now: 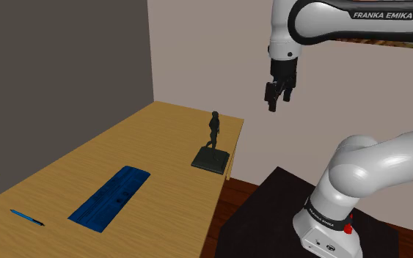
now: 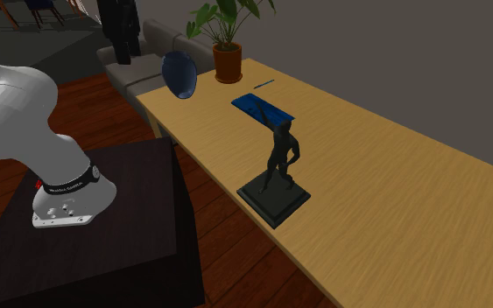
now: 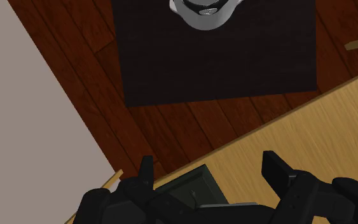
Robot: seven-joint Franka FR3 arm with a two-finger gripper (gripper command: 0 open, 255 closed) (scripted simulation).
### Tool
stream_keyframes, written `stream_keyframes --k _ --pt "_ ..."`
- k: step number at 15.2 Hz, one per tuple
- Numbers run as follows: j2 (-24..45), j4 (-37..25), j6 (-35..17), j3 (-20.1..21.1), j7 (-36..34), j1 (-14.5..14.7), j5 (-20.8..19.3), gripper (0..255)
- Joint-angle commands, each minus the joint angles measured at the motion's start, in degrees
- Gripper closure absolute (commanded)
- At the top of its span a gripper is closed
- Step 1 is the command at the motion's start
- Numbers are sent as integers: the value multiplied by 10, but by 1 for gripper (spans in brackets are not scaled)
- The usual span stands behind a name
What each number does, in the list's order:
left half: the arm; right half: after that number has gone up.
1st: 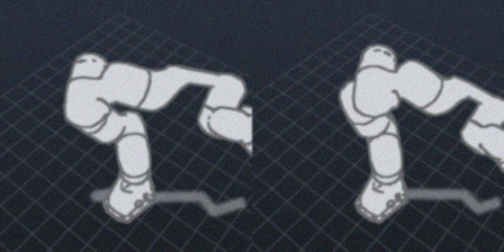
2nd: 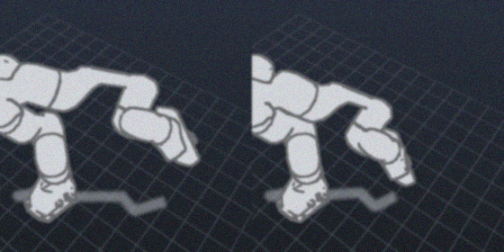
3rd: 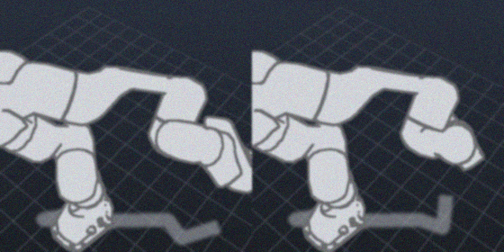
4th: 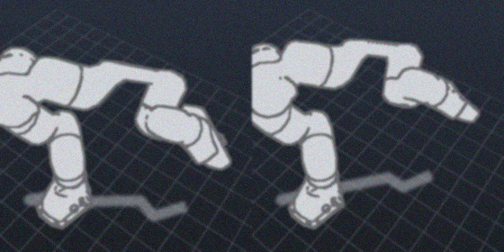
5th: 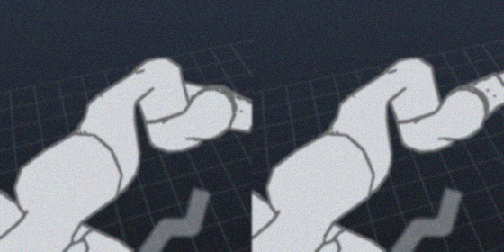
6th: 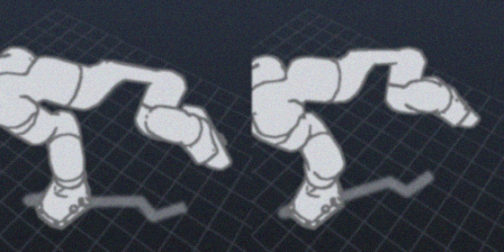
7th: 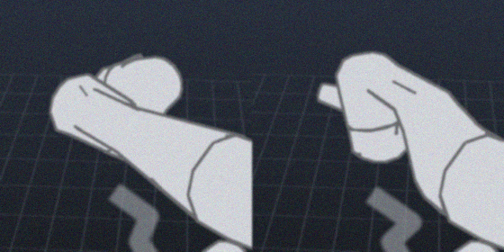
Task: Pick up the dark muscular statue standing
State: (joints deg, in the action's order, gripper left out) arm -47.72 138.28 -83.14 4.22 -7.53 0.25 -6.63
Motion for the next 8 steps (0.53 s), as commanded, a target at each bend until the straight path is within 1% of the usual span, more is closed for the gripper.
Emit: stream_keyframes --k 1,8 --pt "0 0 0 0 0 0 0 0" --pt "128 -23 -126 -46 27 -11 3 0"
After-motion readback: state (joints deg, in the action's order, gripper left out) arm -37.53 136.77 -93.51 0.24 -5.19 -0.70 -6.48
